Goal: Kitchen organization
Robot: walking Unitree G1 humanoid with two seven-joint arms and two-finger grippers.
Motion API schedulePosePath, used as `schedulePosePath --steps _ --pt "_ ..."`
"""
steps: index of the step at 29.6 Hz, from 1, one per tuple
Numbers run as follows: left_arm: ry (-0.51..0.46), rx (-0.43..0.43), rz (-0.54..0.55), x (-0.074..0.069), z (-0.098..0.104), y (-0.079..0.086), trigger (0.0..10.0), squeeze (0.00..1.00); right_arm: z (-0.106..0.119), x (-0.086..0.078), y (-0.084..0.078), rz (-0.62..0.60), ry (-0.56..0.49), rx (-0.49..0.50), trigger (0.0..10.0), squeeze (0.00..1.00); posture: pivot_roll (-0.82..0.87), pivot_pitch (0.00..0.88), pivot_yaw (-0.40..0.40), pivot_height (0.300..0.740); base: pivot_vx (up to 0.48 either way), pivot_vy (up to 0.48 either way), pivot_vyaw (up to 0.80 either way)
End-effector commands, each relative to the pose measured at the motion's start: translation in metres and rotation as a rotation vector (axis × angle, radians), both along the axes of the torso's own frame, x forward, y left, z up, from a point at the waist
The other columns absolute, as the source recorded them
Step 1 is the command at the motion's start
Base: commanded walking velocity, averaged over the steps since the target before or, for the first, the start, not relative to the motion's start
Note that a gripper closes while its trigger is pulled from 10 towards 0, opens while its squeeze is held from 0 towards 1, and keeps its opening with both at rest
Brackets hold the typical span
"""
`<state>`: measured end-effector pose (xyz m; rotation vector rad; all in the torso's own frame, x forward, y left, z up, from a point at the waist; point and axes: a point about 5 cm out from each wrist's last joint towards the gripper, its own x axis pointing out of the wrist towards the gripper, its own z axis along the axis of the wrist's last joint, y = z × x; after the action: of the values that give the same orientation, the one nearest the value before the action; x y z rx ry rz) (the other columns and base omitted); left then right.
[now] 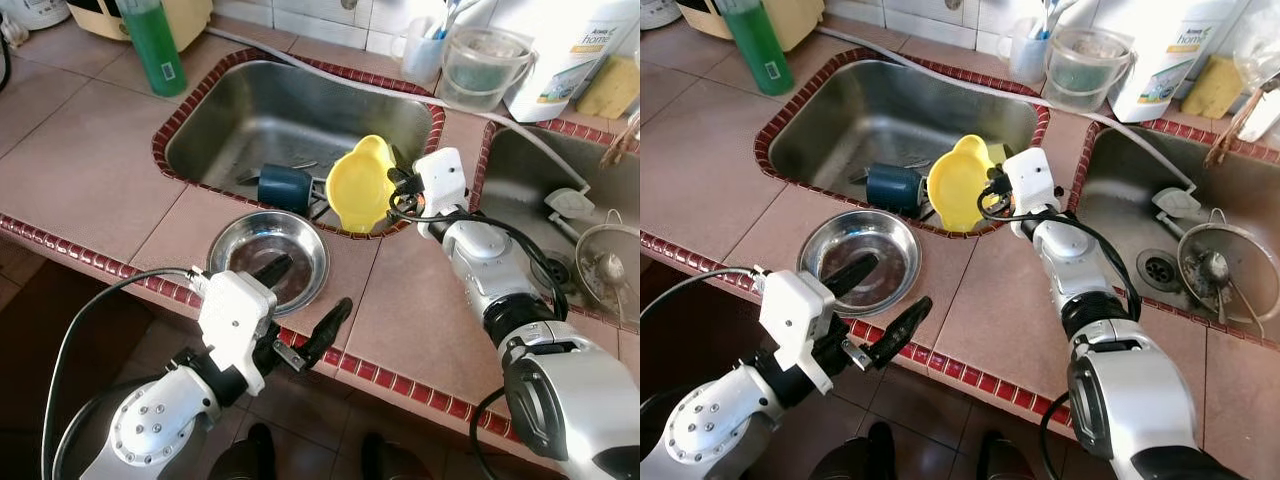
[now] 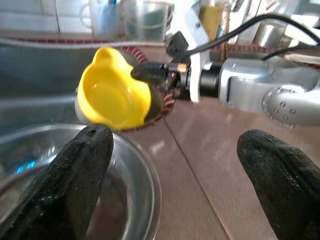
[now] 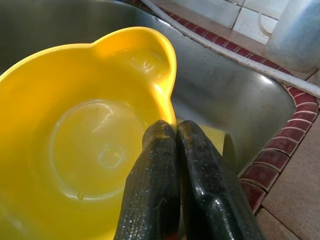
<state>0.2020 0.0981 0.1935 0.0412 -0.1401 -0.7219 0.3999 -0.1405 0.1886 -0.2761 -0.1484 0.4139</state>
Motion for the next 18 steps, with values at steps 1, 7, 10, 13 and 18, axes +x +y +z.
schedulePosePath --steps 1,7,10,13,18 --pt "-0.001 -0.003 -0.003 -0.002 0.002 0.0 10.0 0.0 -0.007 -0.001 0.006 0.036 0.056 -0.002 10.0 0.0 -0.1 0.317 -0.004 0.74 0.0 0.0 0.0" --pt "-0.018 -0.016 -0.011 0.002 0.01 -0.003 10.0 0.0 -0.004 0.001 0.012 0.082 0.076 -0.007 10.0 0.0 -0.1 0.319 -0.004 0.74 0.0 0.0 0.0" --pt "-0.023 -0.019 -0.015 0.002 0.012 -0.004 10.0 0.0 -0.003 0.001 0.013 0.087 0.075 -0.011 10.0 0.0 -0.1 0.32 -0.006 0.74 0.0 0.0 0.0" --pt "-0.028 -0.024 -0.016 0.002 0.014 -0.005 10.0 0.0 -0.001 0.002 0.015 0.106 0.082 -0.016 10.0 0.0 -0.1 0.323 -0.007 0.74 0.0 0.0 0.0" --pt "-0.025 -0.032 -0.017 0.0 0.016 -0.006 10.0 0.0 0.004 0.004 0.015 0.097 0.084 -0.024 10.0 0.0 -0.09 0.323 -0.012 0.74 0.0 0.0 0.0"
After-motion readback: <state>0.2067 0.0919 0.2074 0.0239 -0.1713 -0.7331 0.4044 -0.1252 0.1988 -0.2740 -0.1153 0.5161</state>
